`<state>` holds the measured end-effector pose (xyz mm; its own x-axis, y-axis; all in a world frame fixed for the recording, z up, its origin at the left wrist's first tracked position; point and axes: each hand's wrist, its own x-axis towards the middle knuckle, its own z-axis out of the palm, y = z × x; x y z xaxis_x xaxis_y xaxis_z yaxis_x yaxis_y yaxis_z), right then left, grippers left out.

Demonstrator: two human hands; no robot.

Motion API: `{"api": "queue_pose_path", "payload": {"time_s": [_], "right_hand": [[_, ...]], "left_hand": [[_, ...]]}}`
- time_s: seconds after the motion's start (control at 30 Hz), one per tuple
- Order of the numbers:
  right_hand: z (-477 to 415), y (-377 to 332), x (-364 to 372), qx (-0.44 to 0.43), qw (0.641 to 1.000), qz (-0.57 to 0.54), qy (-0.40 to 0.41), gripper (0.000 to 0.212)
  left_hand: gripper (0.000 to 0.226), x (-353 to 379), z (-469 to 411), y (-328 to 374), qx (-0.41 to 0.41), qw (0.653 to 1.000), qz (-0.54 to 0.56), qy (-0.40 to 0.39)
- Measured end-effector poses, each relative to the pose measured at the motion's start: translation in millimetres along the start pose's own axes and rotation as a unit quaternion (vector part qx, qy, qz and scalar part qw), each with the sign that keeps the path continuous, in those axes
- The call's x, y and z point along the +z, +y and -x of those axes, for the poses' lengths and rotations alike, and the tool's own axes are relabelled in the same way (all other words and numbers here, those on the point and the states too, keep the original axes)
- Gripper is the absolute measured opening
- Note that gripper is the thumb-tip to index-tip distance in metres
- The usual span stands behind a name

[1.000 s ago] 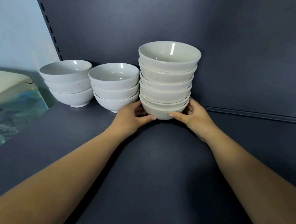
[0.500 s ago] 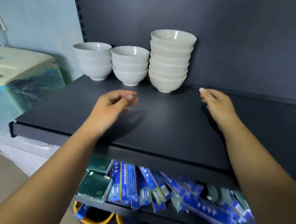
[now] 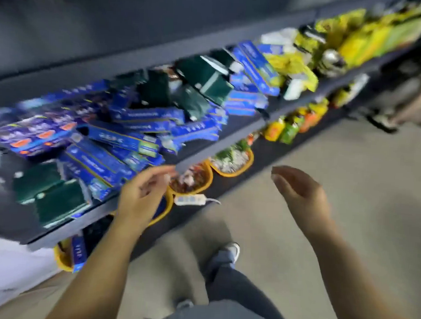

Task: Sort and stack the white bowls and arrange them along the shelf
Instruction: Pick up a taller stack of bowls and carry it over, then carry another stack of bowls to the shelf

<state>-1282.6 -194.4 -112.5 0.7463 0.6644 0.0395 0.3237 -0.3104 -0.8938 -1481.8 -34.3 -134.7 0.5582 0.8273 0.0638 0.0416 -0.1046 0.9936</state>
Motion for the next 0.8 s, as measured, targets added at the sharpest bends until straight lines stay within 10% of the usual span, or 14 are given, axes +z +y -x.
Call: {"api": "queue_pose_path", "payload": {"time_s": [0.27, 0.8], "right_hand": [[153, 113, -62, 0.284, 0.949, 0.008, 0.136, 0.014], [224, 242, -194, 0.457, 0.863, -0.066, 0.204, 0.016]], "left_hand": [[0.017, 112, 75, -81, -0.179, 0.942, -0.061, -0.276], [0.019, 317, 78, -106, -0.219, 0.873, -0.215, -0.38]]}}
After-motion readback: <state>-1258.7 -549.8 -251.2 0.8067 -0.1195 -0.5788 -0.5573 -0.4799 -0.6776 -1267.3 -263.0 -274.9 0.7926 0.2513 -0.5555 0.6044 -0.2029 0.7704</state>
